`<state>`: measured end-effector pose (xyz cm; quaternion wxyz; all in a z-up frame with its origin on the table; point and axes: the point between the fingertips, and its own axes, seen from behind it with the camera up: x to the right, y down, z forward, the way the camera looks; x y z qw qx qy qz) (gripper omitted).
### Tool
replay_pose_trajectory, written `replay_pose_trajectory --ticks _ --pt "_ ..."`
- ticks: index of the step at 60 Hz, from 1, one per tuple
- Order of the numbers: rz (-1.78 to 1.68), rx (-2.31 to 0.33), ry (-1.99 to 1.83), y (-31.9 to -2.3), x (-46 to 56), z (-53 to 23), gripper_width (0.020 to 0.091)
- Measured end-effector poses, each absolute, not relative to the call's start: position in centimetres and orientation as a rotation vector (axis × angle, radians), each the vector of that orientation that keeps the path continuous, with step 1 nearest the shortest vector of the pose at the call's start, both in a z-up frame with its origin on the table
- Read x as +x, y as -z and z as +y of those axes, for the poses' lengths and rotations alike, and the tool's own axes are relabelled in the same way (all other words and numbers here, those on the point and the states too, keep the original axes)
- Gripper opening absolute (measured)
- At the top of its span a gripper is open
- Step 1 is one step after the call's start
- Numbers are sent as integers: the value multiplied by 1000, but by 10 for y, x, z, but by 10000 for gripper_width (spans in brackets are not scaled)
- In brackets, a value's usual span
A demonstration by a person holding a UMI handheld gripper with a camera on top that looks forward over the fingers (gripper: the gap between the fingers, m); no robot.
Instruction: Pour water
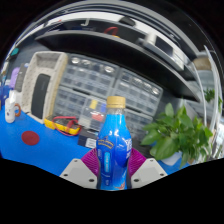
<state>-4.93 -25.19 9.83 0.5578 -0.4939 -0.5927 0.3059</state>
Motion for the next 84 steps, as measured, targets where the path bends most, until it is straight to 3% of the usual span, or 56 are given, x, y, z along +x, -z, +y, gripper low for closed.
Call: replay_pose_trajectory --ticks 29,59,69,84 --pt "-1715 -268 -314 -121 -121 -530 337" --pt "-1486 571 270 -144 -147 -633 335" --pt "-1453 626 340 -144 -149 -640 337" --pt "-1513 449 191 -153 -144 -622 336"
